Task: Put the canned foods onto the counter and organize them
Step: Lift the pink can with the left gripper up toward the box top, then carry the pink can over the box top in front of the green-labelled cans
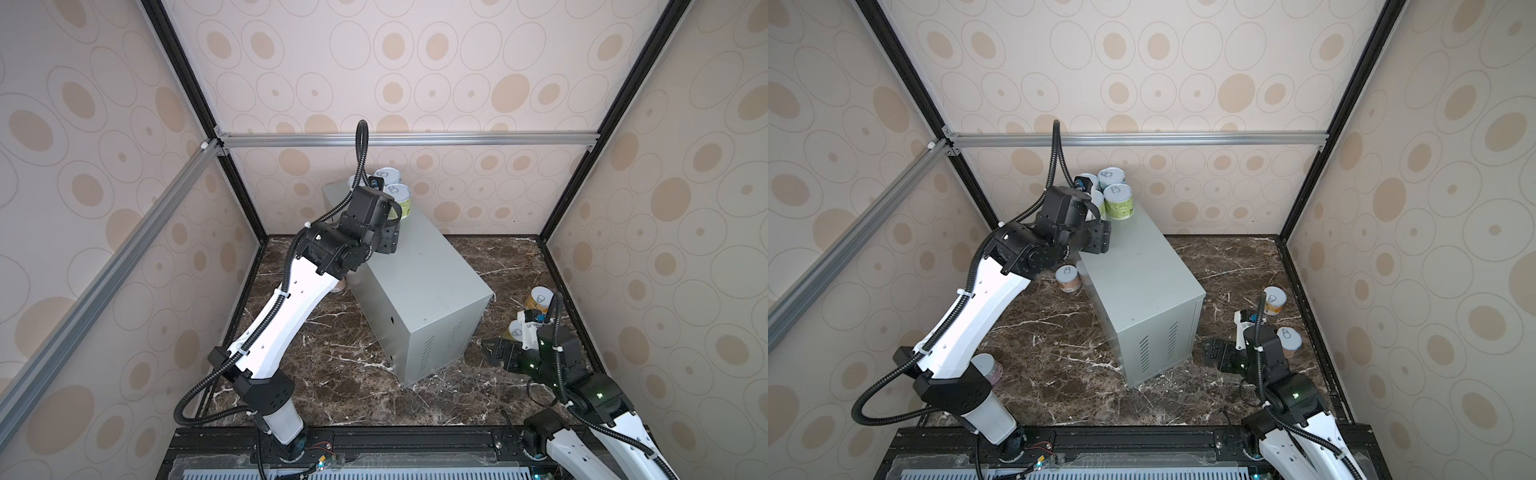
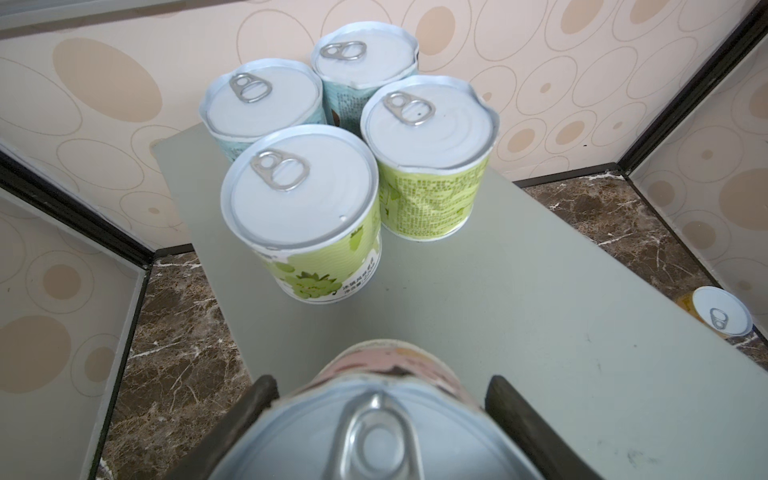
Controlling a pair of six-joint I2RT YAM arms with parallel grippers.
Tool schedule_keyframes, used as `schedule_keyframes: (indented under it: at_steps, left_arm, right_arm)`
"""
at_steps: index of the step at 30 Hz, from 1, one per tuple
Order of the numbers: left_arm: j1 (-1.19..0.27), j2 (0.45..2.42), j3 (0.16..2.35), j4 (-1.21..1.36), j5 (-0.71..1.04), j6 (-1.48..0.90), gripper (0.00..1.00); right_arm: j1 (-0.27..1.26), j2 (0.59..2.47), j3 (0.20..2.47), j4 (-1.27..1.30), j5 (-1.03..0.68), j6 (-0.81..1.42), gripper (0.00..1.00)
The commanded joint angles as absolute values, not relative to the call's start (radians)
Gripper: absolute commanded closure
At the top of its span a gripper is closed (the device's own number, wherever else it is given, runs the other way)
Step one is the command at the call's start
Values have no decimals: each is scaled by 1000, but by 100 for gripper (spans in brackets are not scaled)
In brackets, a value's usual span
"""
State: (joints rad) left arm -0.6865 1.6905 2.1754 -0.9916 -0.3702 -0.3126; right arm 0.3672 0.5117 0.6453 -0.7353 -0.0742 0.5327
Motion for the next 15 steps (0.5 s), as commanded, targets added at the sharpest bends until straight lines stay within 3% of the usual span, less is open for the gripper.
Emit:
schedule_keyframes:
  at_steps: [1,7,15]
  left_arm:
    - [-695,1698,2249,-992,-400,-284,41]
    - [-692,1735,2255,-996,-392,-290,35]
    - [-692,1761,2273,-999,-377,-300,20]
  right_arm:
    - [370,507,665,-752,-69,530,1]
    - [370,521,663,-737,-73,524,2]
    - [370,513,675,-752,-72,514,1]
